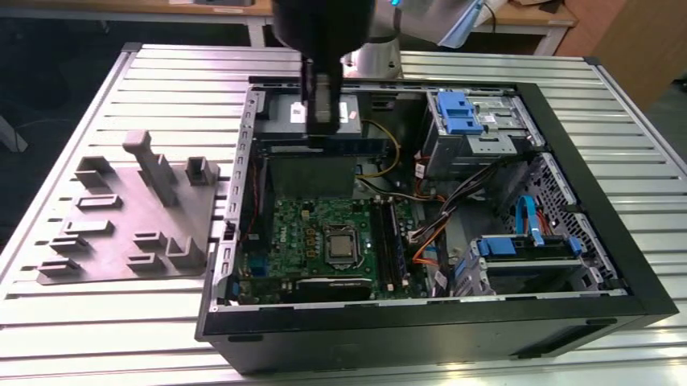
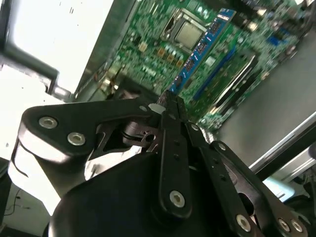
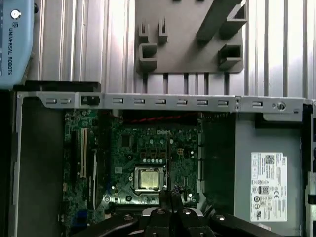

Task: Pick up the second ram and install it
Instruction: 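Pick up the second ram and move it above second insertion slot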

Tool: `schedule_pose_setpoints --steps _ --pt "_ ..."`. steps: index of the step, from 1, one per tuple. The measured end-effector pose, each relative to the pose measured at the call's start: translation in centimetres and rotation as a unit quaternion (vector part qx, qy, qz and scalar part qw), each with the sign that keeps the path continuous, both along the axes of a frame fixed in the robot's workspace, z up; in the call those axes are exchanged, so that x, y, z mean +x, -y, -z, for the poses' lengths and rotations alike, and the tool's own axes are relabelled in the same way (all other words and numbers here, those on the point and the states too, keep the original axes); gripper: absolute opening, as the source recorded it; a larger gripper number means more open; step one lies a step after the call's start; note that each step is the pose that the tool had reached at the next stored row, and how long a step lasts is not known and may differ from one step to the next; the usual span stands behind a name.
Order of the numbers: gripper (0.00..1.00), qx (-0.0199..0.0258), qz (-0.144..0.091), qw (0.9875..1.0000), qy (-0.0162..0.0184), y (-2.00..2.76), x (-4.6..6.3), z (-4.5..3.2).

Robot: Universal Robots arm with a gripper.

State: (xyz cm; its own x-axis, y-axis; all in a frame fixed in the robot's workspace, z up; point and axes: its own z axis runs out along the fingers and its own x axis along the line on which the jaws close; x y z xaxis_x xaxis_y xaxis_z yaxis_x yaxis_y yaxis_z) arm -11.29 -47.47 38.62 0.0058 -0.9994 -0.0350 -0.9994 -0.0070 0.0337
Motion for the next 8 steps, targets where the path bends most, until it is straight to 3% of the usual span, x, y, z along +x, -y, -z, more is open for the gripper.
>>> schedule_pose_setpoints --steps 3,8 --pt "0.11 0.0 0.0 1.0 0.0 0.0 1.3 0.04" --pt "0.11 0.0002 0.0 1.0 0.0001 0.0 1.5 0.08"
